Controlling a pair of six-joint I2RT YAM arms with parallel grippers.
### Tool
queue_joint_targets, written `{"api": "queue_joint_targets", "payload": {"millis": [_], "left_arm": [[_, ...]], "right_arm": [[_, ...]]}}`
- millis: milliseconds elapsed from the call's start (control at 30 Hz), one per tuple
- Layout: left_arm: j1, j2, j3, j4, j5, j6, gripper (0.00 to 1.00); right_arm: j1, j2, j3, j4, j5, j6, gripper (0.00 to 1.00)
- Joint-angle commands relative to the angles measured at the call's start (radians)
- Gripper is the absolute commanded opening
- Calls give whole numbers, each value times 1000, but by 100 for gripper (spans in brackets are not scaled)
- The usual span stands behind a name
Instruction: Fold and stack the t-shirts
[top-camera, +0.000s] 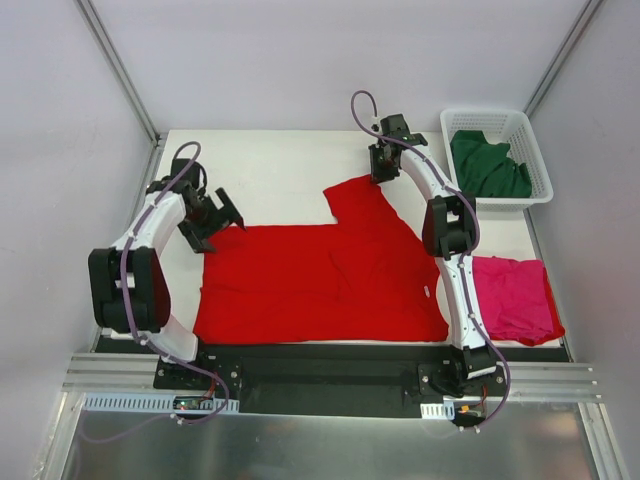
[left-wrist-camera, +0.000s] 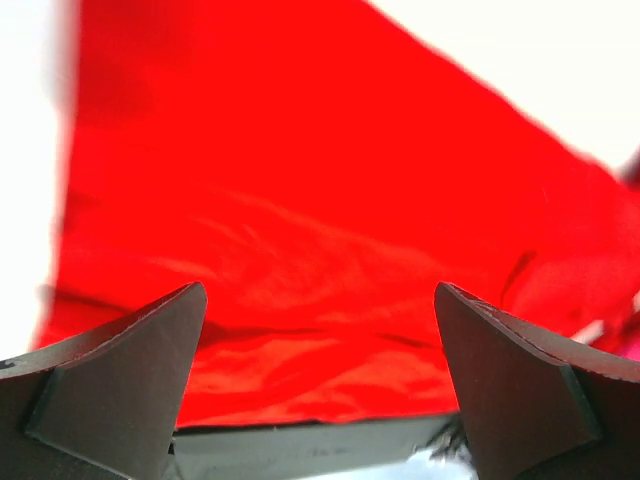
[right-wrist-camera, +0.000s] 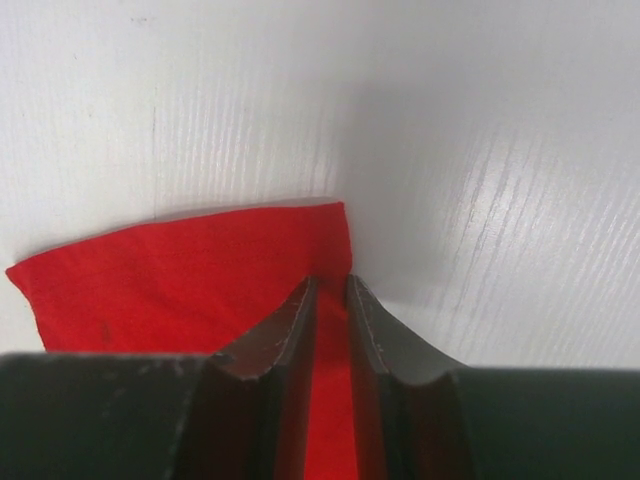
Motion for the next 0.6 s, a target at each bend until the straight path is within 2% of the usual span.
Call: {"api": "queue_joint_targets", "payload": {"millis": [0,200,367,467,567], "left_arm": [[71,126,120,-77,-134,48,99],[131,290,271,-126,-204,94,99],[157,411,421,-155,-184,218,99],[162,497,546,-244,-252,287,99],[162,548,616,-284,-257,339,99]], "right_arm": [[14,-22,-17,-43,-1,-5,21],[11,-22,-18,-41,-4,-6,22],[13,-22,-20,-41,-7,-5,22],[8,-22,-20,-41,-10,-3,22],[7,-21,-18,-41,-12,0,22]]}}
